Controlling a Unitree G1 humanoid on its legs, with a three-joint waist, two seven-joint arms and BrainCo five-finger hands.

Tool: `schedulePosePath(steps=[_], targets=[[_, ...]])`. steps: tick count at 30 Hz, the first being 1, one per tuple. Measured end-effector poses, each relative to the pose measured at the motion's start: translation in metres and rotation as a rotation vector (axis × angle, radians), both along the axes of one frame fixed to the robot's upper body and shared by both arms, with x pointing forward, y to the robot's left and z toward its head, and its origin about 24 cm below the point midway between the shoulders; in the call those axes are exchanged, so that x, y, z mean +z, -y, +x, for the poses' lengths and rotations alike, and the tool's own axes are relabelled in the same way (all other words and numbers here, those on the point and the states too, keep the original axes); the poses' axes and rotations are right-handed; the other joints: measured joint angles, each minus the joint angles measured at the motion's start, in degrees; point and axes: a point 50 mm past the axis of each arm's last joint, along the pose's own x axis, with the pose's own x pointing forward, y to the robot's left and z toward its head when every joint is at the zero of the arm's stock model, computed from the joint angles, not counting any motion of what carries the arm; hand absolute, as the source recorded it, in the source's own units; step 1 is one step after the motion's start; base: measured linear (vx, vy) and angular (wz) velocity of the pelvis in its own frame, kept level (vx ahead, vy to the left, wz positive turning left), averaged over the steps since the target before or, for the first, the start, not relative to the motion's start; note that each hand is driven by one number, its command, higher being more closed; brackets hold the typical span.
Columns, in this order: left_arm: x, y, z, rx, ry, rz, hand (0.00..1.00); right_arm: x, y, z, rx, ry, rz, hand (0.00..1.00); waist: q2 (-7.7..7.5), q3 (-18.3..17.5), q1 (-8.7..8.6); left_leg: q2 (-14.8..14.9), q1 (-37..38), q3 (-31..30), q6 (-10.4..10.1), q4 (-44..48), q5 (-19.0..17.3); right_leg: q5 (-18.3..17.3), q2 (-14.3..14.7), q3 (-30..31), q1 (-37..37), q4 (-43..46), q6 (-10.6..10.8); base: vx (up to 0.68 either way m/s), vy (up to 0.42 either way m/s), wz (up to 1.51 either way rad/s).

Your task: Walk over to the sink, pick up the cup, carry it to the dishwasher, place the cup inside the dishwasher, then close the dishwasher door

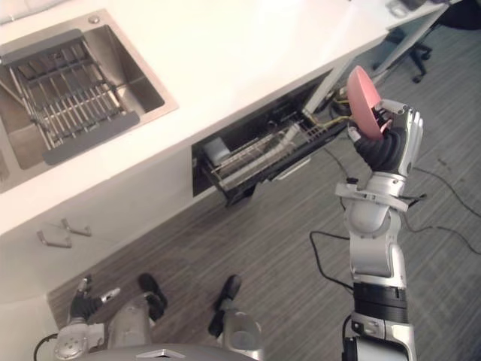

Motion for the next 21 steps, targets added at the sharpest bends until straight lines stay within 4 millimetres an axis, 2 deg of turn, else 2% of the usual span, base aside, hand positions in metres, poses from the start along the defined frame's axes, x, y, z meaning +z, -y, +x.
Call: schedulePosePath(steps=[5,12,17,20,21], targets=[[0.004,0.001,0.012,-0.012,0.034,-0.001,0.0,0.004,0.002,0.017,0.001,-0.012,0.027,1.0,1.15,2.7,0.46,-2.9,-1.3,-0.3,1.8,-2.4,1.6,1.6,-1.9,-0.3,-2.0,0.0,0.1,0.04,0.12,0.08],[0.016,0.009,0.037,-0.057,0.119,-0.01,0.0,0.016,-0.002,0.04,0.028,-0.032,0.035,1.0,2.52,6.7,1.29,-6.4,-3.3,-3.9,2.9,-4.2,2.5,3.1,-3.9,-0.4,-4.1,0.4,1.0,0.03,0.09,0.07],[0.021,0.011,0.045,-0.073,0.15,-0.009,0.0,0.025,0.002,0.046,0.015,-0.034,0.013,1.0,3.83,8.8,1.54,-8.1,-4.7,-5.1,3.4,-6.3,3.2,3.6,-5.0,-1.7,-5.3,0.4,1.4,0.0,0.091,0.17],[0.023,0.012,0.049,-0.084,0.16,-0.008,0.0,0.031,0.002,0.056,0.032,-0.037,0.049,1.0,4.11,9.7,1.77,-8.7,-5.6,-5.4,4.0,-6.4,3.6,4.0,-5.4,-1.8,-6.1,0.4,1.3,0.0,0.064,0.09],[0.023,0.015,0.051,-0.095,0.167,-0.018,0.0,0.034,0.007,0.06,0.028,-0.04,0.072,1.0,4.65,10.0,1.88,-9.0,-5.9,-5.8,4.2,-6.4,3.7,4.1,-5.7,-2.3,-6.0,0.4,1.3,0.02,0.071,0.18]])
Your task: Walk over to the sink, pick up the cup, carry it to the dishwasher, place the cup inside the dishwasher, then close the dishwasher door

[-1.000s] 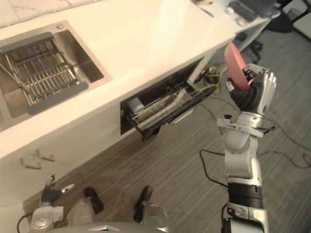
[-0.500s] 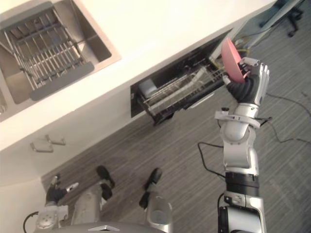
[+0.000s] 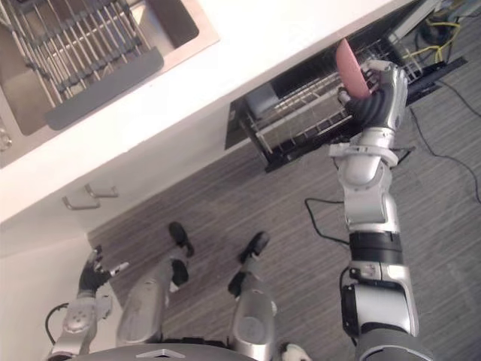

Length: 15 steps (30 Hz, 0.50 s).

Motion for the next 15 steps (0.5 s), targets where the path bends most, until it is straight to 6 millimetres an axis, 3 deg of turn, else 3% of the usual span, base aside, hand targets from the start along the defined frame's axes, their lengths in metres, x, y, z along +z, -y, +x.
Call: schedulePosePath(steps=[6,15], targets=[[0.006,0.006,0.01,-0.027,0.038,-0.007,0.0,0.014,0.009,0.011,0.001,-0.01,0.04,1.0,1.49,1.1,0.77,-1.1,-1.5,-1.0,0.7,-0.8,0.7,0.4,-0.7,-1.1,-1.0,0.0,-0.1,0.01,0.046,0.12],[0.008,0.023,0.019,-0.084,0.057,-0.044,0.0,0.042,0.038,0.025,-0.072,-0.082,0.074,1.0,4.84,2.7,1.4,-2.8,-3.6,-2.7,1.7,-2.0,2.0,1.3,-1.7,-1.9,-2.9,0.0,0.0,-0.01,0.042,0.07]])
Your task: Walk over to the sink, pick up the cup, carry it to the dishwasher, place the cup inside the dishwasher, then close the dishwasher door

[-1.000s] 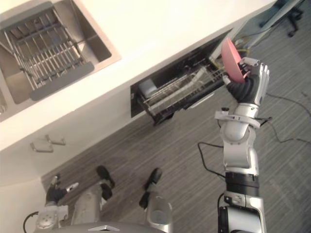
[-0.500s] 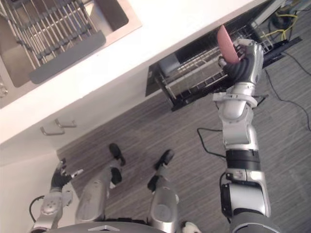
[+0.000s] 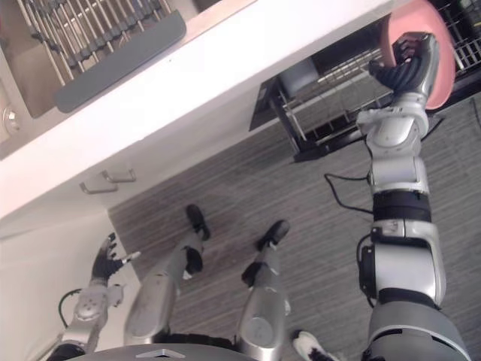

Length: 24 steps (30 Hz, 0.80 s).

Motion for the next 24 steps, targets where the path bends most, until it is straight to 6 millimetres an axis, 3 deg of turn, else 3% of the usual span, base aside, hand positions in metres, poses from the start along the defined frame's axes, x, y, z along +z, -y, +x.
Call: schedulePosePath(steps=[6,11,14,16,18,24], targets=[[0.0,0.011,0.004,-0.034,0.004,-0.024,0.0,0.016,0.021,-0.003,-0.065,-0.05,-0.036,1.0,2.34,0.9,0.5,-1.1,-0.2,-0.9,0.0,-3.2,1.9,-0.6,-0.9,-0.3,-2.0,2.2,-0.5,-0.02,0.04,0.06],[-0.001,0.02,0.004,-0.064,-0.002,-0.05,0.0,0.021,0.035,-0.006,-0.057,-0.081,0.012,1.0,3.18,0.8,1.39,-1.8,-0.3,-1.3,0.1,-3.9,2.4,-1.4,-2.0,-0.3,-3.0,4.3,-0.5,0.01,0.014,0.05],[-0.002,0.023,0.004,-0.066,-0.005,-0.066,0.0,0.018,0.038,-0.003,-0.009,-0.142,0.045,1.0,3.47,0.6,1.61,-2.5,-0.3,-1.7,-1.0,-5.8,3.4,-2.1,-2.8,-0.5,-4.1,6.0,-0.4,0.01,0.001,0.1],[-0.003,0.028,0.003,-0.084,-0.011,-0.075,0.0,0.006,0.044,0.0,0.033,-0.205,0.134,1.0,4.19,0.1,2.28,-2.8,-0.3,-2.4,-1.6,-6.5,3.8,-2.2,-3.0,-0.9,-4.1,6.2,-0.4,0.02,-0.014,0.16],[-0.006,0.034,0.0,-0.091,-0.026,-0.095,0.0,-0.027,0.052,0.006,0.062,-0.339,0.285,1.0,5.53,-0.8,3.16,-3.3,-0.3,-2.9,-1.6,-6.9,4.2,-2.7,-3.7,-1.3,-4.3,7.3,-0.2,0.03,-0.013,0.14],[-0.006,0.039,0.0,-0.112,-0.023,-0.098,0.0,-0.035,0.063,0.002,0.103,-0.318,0.467,1.0,5.86,-1.0,3.09,-3.8,-0.1,-4.5,-0.8,-6.8,4.7,-4.4,-5.1,-1.5,-4.7,10.6,-0.1,0.04,-0.043,0.07]])
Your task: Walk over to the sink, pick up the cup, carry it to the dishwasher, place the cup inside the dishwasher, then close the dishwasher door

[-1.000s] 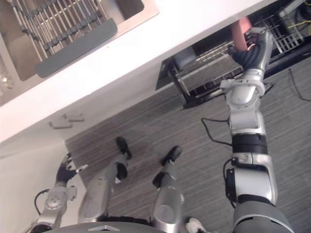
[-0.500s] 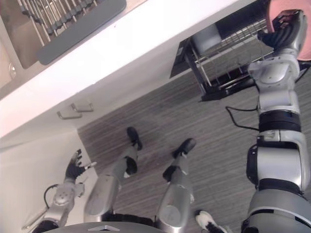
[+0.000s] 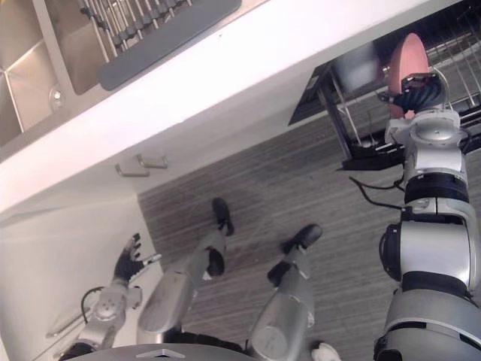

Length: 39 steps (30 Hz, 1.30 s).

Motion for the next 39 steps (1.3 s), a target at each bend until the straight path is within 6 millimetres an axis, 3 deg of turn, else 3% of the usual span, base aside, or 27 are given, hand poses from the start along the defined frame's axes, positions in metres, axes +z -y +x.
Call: schedulePosePath(steps=[14,15,30,35,39], targets=[[-0.003,0.015,-0.005,-0.06,-0.021,-0.012,0.0,0.017,0.012,-0.012,-0.282,0.114,-0.103,1.0,2.16,-1.5,0.68,-0.6,-0.3,0.0,-0.1,-0.2,-0.1,-1.8,-1.8,1.0,-2.1,4.1,0.1,0.02,-0.055,0.01],[-0.003,0.016,-0.005,-0.065,-0.02,-0.014,0.0,0.021,0.016,-0.016,-0.303,0.112,-0.113,0.0,2.45,-1.8,1.06,-0.6,-0.5,0.0,-0.1,-0.2,-0.1,-1.8,-1.9,1.1,-2.5,4.2,0.1,0.02,-0.056,-0.01],[0.001,0.022,-0.007,-0.086,-0.008,-0.046,0.0,0.031,0.035,-0.028,-0.298,0.038,-0.03,0.0,2.93,-2.1,1.55,-1.5,-0.5,-1.5,0.1,0.1,0.1,-2.1,-2.8,1.3,-2.7,4.8,0.4,0.03,-0.043,0.01],[-0.002,0.022,-0.017,-0.087,-0.03,-0.058,0.0,0.04,0.032,-0.027,-0.265,0.077,-0.036,0.0,2.9,-2.1,0.58,-1.4,1.6,-2.7,0.0,0.1,-0.4,-2.8,-2.6,1.4,-0.8,5.2,0.4,0.04,-0.063,-0.03],[-0.005,0.019,-0.023,-0.075,-0.046,-0.059,0.0,0.062,0.022,-0.03,-0.215,0.263,-0.026,0.0,2.7,-1.9,-1.37,-1.2,3.3,-2.7,0.0,0.1,-0.6,-2.8,-2.3,1.3,1.2,4.6,0.4,0.05,-0.093,-0.03]])
